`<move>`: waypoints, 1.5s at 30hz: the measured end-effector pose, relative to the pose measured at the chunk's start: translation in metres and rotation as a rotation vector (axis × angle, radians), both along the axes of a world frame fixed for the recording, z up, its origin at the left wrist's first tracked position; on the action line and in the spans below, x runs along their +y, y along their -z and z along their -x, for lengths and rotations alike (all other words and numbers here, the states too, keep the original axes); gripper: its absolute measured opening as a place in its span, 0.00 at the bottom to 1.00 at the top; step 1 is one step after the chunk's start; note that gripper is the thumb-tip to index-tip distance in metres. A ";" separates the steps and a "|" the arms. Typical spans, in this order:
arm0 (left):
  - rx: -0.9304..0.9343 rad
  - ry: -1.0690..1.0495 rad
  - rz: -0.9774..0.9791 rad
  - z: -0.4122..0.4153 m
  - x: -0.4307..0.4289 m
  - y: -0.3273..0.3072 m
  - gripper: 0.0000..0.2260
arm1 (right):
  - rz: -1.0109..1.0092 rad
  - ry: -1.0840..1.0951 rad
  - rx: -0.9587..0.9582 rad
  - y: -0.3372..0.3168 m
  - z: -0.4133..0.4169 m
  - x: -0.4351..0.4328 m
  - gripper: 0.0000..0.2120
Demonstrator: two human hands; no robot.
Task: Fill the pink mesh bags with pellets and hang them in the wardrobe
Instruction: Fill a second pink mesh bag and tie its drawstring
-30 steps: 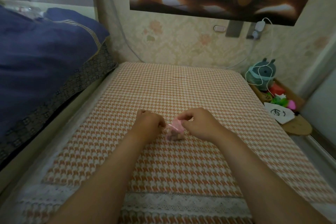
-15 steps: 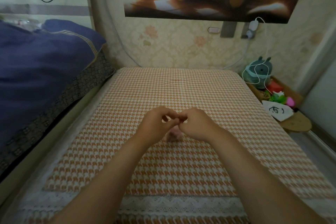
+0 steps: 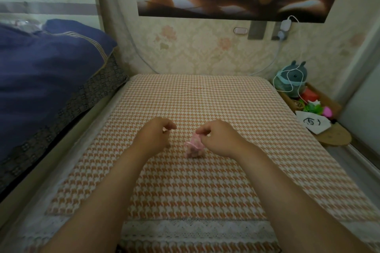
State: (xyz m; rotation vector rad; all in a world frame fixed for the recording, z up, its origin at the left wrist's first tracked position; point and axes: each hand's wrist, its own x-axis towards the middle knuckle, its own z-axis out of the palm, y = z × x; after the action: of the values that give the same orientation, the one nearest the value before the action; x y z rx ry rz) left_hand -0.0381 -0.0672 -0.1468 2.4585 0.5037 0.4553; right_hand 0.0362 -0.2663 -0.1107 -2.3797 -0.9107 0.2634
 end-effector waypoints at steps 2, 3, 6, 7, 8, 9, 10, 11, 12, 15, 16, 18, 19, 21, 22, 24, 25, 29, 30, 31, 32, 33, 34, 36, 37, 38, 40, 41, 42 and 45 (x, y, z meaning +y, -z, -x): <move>0.132 0.003 -0.045 0.002 0.009 0.007 0.12 | -0.003 -0.003 -0.005 0.001 0.000 0.000 0.15; 0.186 0.011 -0.058 0.002 0.013 0.010 0.11 | -0.008 -0.002 -0.002 0.002 0.000 0.001 0.15; 0.264 0.062 -0.073 0.001 0.015 0.017 0.12 | -0.020 -0.004 -0.013 0.002 0.001 0.003 0.15; 0.272 0.087 -0.083 0.000 0.015 0.018 0.12 | -0.024 -0.006 -0.019 0.003 0.001 0.003 0.15; 0.278 0.106 -0.090 0.000 0.013 0.020 0.12 | -0.028 -0.009 -0.020 0.003 0.001 0.003 0.15; 0.278 0.114 -0.094 -0.001 0.012 0.021 0.11 | -0.031 -0.011 -0.021 0.004 0.001 0.004 0.15; 0.271 0.113 -0.098 -0.002 0.012 0.022 0.11 | -0.034 -0.012 -0.022 0.004 0.000 0.004 0.15; 0.264 0.106 -0.098 -0.004 0.011 0.024 0.10 | -0.036 -0.013 -0.022 0.005 0.000 0.004 0.14; 0.259 0.095 -0.094 -0.005 0.011 0.026 0.09 | -0.038 -0.014 -0.022 0.006 -0.001 0.004 0.14; 0.245 0.082 -0.096 -0.006 0.012 0.028 0.09 | -0.041 -0.013 -0.023 0.007 -0.003 0.004 0.14; 0.224 0.080 -0.087 -0.007 0.011 0.028 0.08 | -0.044 -0.011 -0.020 0.008 -0.003 0.004 0.14; 0.135 0.071 -0.050 -0.008 0.005 0.024 0.08 | -0.057 -0.007 0.006 0.008 -0.005 0.004 0.14; 0.066 0.063 -0.019 -0.008 0.000 0.020 0.07 | -0.063 -0.009 0.021 0.007 -0.005 0.004 0.15; -0.085 0.060 0.080 -0.009 -0.013 0.010 0.05 | -0.064 -0.019 0.025 0.007 -0.007 0.003 0.16; -0.144 0.070 0.141 -0.009 -0.019 0.004 0.05 | -0.061 -0.024 0.023 0.007 -0.009 0.003 0.17; -0.215 0.111 0.241 -0.008 -0.031 -0.005 0.04 | -0.050 -0.030 0.024 0.007 -0.011 0.003 0.18; -0.230 0.136 0.261 -0.007 -0.036 -0.008 0.04 | -0.044 -0.030 0.027 0.007 -0.011 0.003 0.19; -0.233 0.202 0.224 -0.005 -0.049 -0.008 0.05 | -0.010 -0.021 0.026 0.003 -0.009 -0.001 0.18; -0.233 0.200 0.199 -0.005 -0.050 -0.007 0.05 | -0.004 -0.017 0.021 0.002 -0.009 -0.002 0.18; -0.231 0.195 0.177 -0.006 -0.051 -0.006 0.05 | 0.001 -0.015 0.016 0.001 -0.008 -0.003 0.18; -0.230 0.194 0.166 -0.006 -0.051 -0.006 0.04 | 0.004 -0.013 0.013 0.000 -0.007 -0.004 0.18; -0.228 0.196 0.161 -0.006 -0.052 -0.007 0.04 | 0.003 -0.013 0.012 -0.001 -0.006 -0.005 0.18; -0.225 0.199 0.152 -0.006 -0.052 -0.007 0.04 | -0.001 -0.015 0.015 -0.002 -0.005 -0.006 0.18; -0.197 0.201 0.108 -0.005 -0.051 -0.005 0.04 | -0.015 -0.022 0.032 -0.004 -0.003 -0.006 0.18; -0.181 0.207 0.078 -0.005 -0.050 -0.004 0.03 | -0.022 -0.030 0.041 -0.004 -0.002 -0.007 0.18; -0.171 0.221 0.045 -0.005 -0.049 -0.003 0.03 | -0.028 -0.037 0.046 -0.004 -0.002 -0.006 0.18; -0.192 0.241 0.022 -0.007 -0.048 0.000 0.03 | -0.040 -0.045 0.047 -0.004 -0.004 -0.006 0.18; -0.206 0.241 0.052 -0.008 -0.046 0.000 0.03 | -0.044 -0.044 0.043 -0.003 -0.004 -0.006 0.18; -0.210 0.241 0.117 -0.007 -0.046 -0.001 0.04 | -0.045 -0.035 0.038 -0.003 -0.005 -0.005 0.18; -0.088 0.283 0.357 -0.002 -0.044 -0.002 0.20 | -0.049 -0.015 0.042 0.000 -0.007 -0.004 0.18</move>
State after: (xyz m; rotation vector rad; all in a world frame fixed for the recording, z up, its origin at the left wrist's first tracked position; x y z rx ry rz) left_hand -0.0357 -0.1117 -0.1452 2.1116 0.1763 0.3226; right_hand 0.0428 -0.2701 -0.1103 -2.3149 -0.9062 0.2929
